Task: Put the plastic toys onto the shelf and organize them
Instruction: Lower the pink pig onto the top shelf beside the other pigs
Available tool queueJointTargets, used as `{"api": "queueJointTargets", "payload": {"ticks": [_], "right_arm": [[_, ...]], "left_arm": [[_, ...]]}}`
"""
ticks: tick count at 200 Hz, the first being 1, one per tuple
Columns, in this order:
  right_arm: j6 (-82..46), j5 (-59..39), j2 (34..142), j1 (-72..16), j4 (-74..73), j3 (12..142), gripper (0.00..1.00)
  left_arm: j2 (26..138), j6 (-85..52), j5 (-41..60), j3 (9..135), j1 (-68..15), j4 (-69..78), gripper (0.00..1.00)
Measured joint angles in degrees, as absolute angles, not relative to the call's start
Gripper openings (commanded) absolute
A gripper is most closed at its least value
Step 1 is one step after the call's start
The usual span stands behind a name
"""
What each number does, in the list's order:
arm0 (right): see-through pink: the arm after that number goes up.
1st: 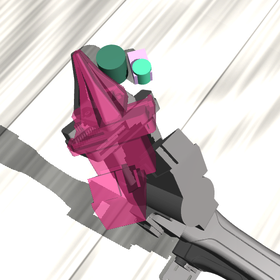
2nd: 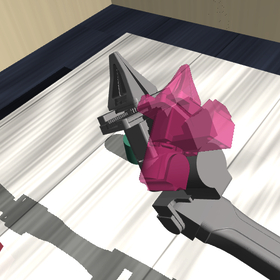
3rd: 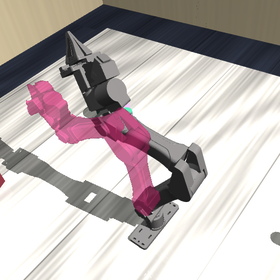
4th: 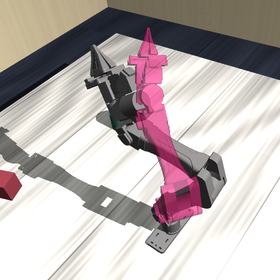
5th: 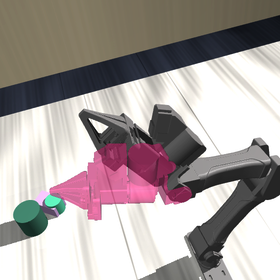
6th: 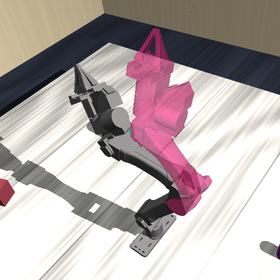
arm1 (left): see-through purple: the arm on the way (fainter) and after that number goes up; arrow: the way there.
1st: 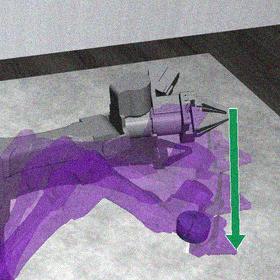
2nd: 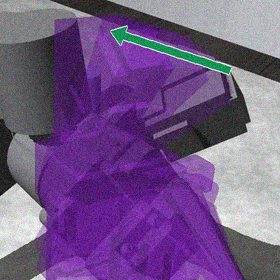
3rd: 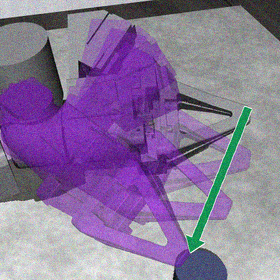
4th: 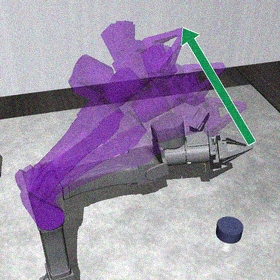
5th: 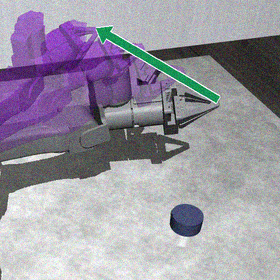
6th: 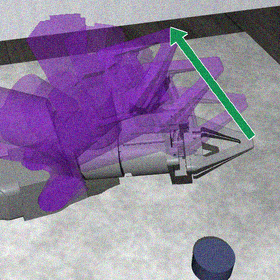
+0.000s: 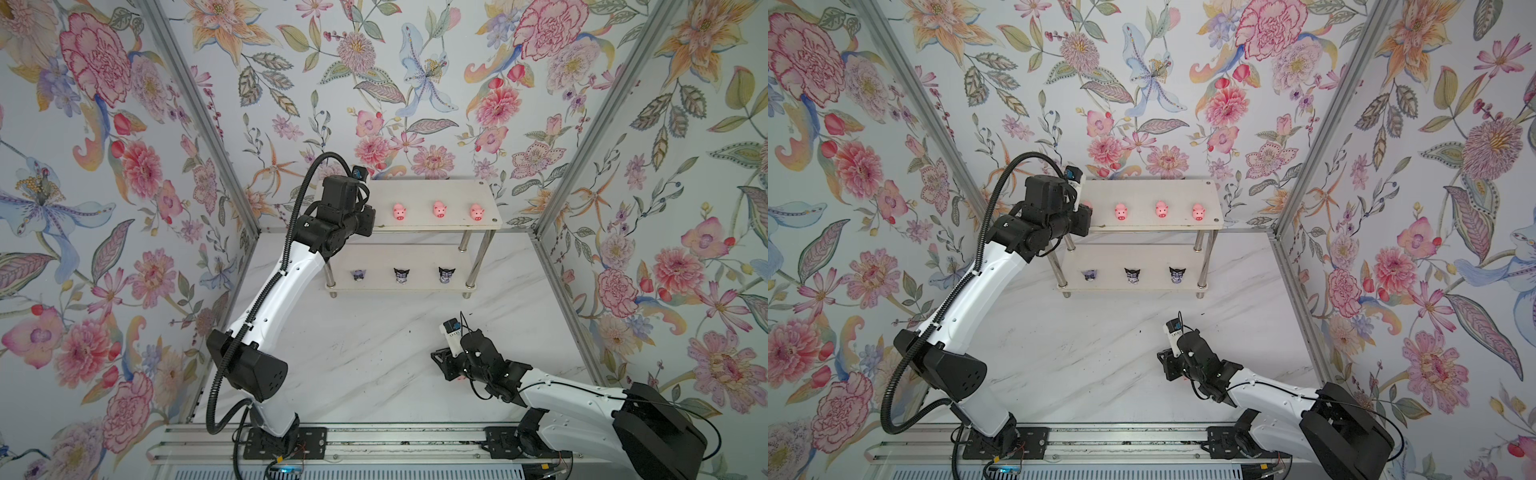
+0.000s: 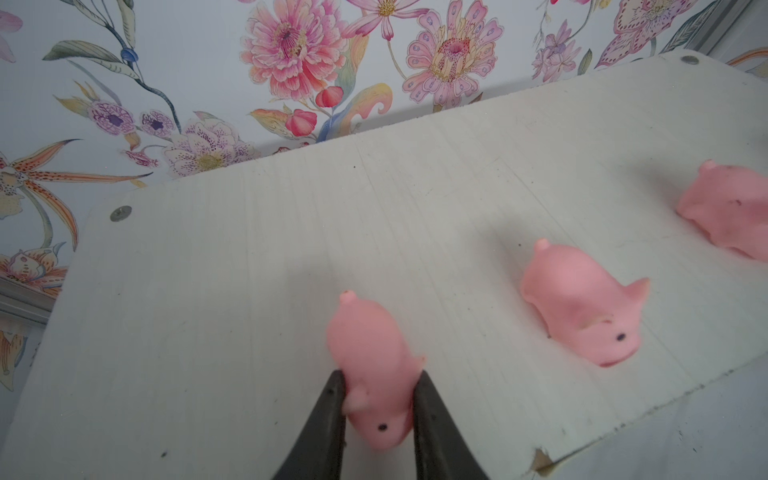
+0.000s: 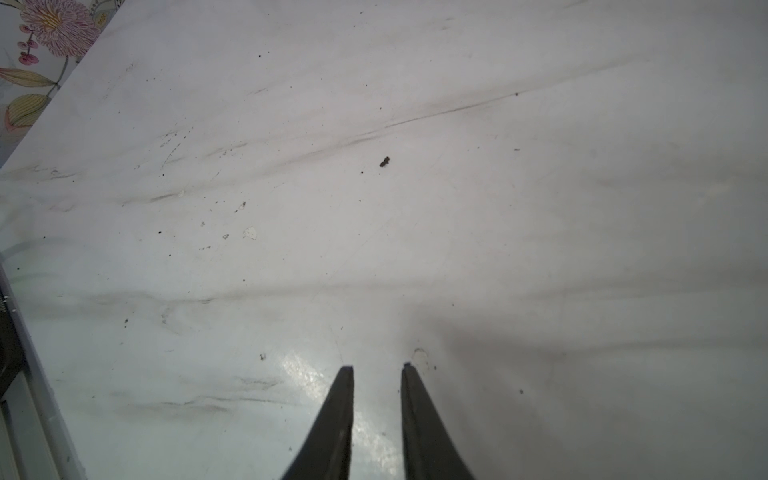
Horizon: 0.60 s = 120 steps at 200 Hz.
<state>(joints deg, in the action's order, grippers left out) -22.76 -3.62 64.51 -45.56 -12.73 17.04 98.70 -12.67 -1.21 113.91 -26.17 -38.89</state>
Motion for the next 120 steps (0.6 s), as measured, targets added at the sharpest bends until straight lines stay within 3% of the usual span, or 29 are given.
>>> {"api": "queueJointTargets", "payload": {"ticks": [89, 104, 120], "right_arm": [[-22.79, -3.62, 64.51, -45.56, -12.73, 17.04, 0.23], [-22.79, -3.62, 64.51, -45.56, -12.73, 17.04, 0.23], [-22.92, -3.64, 64.51, -45.56, -12.73, 17.04, 0.23]], "left_arm": [[98.70, -11.66, 0.93, 115.20, -25.78, -41.36, 0.25], [98.70, -11.44, 1.15, 115.20, -25.76, -41.39, 0.28], [98.70, -11.14, 1.17, 115.18, -25.67, -41.39, 0.37]]}}
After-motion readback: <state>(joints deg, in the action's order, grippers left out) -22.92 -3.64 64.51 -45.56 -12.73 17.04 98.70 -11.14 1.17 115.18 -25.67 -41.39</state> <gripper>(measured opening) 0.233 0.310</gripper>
